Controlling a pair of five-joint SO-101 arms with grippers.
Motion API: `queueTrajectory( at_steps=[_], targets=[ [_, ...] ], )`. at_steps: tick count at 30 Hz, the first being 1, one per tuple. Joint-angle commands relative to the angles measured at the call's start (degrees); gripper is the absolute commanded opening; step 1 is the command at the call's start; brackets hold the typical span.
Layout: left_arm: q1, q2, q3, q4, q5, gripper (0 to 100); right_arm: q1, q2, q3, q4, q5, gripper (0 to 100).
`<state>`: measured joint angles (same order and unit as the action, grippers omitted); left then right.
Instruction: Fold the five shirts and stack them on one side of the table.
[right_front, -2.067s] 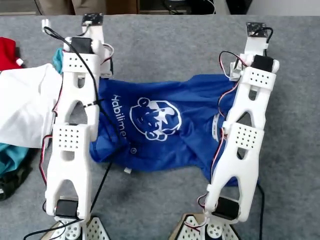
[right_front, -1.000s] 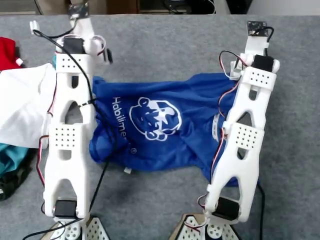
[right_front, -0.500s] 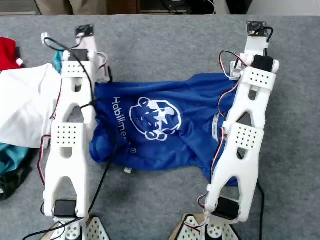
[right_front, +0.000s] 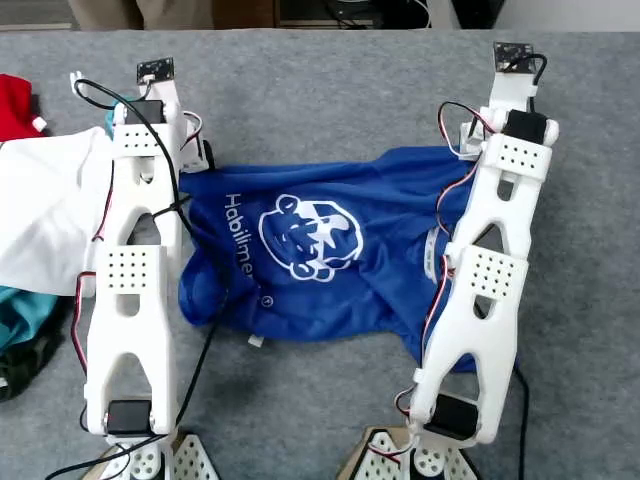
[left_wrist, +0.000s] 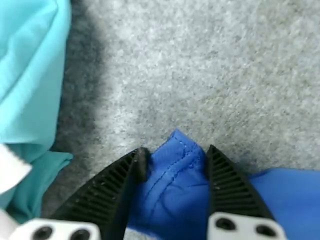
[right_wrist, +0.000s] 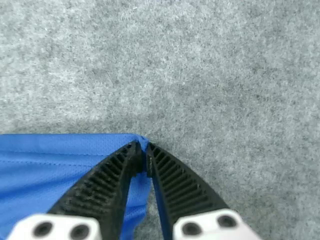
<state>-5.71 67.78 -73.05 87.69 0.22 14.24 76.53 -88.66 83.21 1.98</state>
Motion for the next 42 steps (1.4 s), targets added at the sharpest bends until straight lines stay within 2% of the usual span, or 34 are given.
queueTrajectory(
  at_steps=[1, 4, 13, 18, 20, 24, 31, 38, 42],
  targets=[
    [1.76, 0.31, -0.35, -0.62, -0.44, 15, -0.57, -0.4, -2.51, -0.7, -0.18, 0.5],
    [2.81, 0.48, 0.09, -3.96, -0.18, 14, -0.66, -0.4, -2.51, -0.62, -0.18, 0.5],
    [2.99, 0.48, 0.0, 2.02, -0.62, 13, -0.4, -0.4, -2.68, 0.0, -0.18, 0.5],
    [2.73, 0.48, -0.18, 3.87, -0.09, 1, -0.48, -0.4, -2.77, 0.18, -0.18, 0.5],
    [2.81, -0.04, -0.35, 4.13, 0.18, 2, -0.48, -0.4, -2.77, 0.18, -0.18, 0.5],
    [2.9, -0.13, -3.87, 4.13, 7.21, 2, -0.48, -0.4, -2.77, 0.18, -0.18, 0.5],
    [2.99, -0.13, -23.65, 7.74, 17.49, 2, -0.66, -0.4, -2.77, 0.18, -0.18, 0.5],
    [2.64, -5.58, -22.86, 8.88, 25.76, 2, -2.33, -1.01, -3.03, 0.26, -0.18, 0.5],
    [3.08, -11.38, -22.95, 9.76, 26.46, 2, -3.65, -4.7, -7.25, 4.22, -0.09, 0.5]
  ],
)
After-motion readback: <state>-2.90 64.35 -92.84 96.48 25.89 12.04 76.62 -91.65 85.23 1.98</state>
